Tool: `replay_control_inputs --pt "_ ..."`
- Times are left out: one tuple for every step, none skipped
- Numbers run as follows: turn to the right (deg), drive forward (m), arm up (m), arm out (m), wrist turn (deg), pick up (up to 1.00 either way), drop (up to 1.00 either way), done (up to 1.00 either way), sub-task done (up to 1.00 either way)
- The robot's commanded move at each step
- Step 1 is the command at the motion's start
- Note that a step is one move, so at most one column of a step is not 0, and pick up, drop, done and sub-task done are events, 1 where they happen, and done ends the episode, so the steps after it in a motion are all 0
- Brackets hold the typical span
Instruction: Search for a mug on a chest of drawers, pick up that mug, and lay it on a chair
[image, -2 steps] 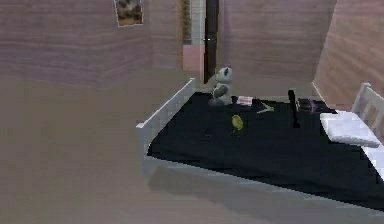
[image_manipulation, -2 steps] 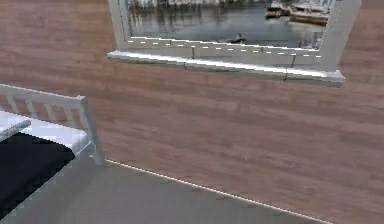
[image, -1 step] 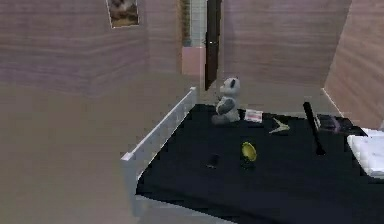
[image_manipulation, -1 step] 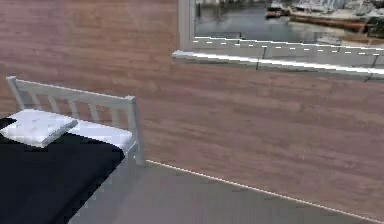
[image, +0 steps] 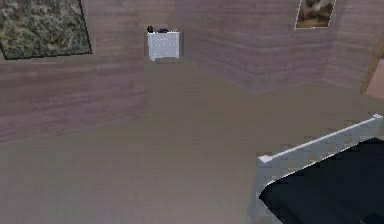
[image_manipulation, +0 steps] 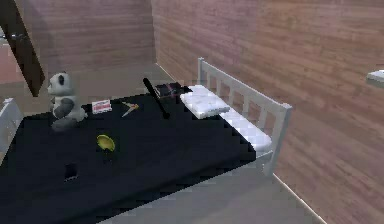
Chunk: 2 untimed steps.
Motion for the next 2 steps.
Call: replay_control_inputs --pt "-9.0 0.0 0.0 0.0 0.0 0.0 0.0 0.0 0.0" --pt "0.0 1.0 0.0 0.0 0.0 0.0 0.0 0.0 0.0"
